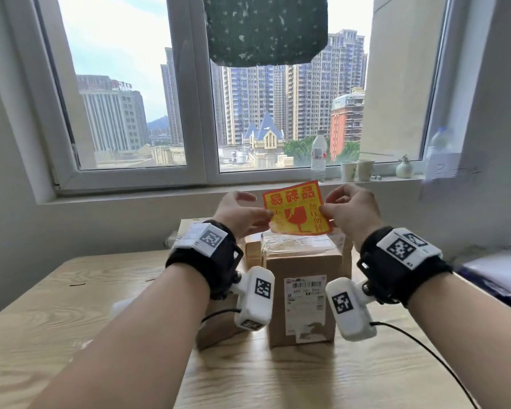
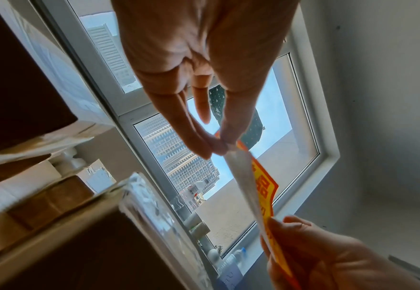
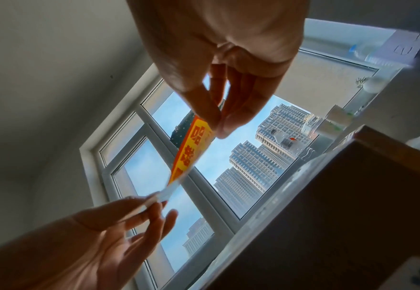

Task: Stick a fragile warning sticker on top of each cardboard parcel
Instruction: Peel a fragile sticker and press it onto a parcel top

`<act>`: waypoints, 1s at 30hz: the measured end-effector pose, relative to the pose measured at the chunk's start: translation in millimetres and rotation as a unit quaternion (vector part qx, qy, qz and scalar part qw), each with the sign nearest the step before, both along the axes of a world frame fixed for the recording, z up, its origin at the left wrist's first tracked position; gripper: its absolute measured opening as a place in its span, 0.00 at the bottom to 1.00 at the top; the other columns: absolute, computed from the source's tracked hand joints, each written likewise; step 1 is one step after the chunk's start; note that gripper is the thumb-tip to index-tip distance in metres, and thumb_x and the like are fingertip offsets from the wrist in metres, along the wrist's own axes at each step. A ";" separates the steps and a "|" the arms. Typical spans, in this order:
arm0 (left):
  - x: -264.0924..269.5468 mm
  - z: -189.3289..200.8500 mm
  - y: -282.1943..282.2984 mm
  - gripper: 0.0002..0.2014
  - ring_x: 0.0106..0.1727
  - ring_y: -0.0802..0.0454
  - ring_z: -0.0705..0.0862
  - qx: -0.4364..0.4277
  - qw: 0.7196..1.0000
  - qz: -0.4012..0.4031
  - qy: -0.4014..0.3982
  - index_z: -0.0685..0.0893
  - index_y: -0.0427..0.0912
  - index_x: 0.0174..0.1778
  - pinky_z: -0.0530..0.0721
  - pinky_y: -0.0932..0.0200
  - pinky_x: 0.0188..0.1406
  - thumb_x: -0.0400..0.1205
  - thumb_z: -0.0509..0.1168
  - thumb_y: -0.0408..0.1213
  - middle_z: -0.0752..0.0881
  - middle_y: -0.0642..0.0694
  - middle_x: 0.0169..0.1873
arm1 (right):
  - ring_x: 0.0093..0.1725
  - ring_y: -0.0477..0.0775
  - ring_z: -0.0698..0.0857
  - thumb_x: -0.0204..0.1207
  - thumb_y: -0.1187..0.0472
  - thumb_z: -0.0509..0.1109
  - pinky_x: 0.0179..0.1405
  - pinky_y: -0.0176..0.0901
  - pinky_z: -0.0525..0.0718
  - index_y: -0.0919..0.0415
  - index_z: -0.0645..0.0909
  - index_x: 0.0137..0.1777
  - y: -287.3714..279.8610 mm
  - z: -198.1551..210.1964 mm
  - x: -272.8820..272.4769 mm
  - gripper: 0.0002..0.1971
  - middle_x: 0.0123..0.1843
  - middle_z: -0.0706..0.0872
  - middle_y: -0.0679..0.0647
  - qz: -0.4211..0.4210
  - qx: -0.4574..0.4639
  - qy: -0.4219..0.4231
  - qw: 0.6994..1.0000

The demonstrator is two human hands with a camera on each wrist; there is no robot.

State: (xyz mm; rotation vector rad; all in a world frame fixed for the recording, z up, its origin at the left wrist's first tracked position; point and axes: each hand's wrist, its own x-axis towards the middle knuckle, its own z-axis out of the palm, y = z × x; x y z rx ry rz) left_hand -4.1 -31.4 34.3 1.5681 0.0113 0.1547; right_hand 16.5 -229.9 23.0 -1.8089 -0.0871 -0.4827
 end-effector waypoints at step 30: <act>35.6 -37.6 -21.2 0.09 0.43 0.51 0.91 0.278 0.957 0.080 0.009 0.88 0.49 0.28 0.90 0.52 0.50 0.67 0.80 0.32 0.91 0.47 0.38 | 0.49 0.47 0.85 0.73 0.56 0.77 0.55 0.44 0.84 0.49 0.90 0.37 2.8 -37.0 33.8 0.04 0.46 0.91 0.44 -0.059 -0.235 0.072 0.968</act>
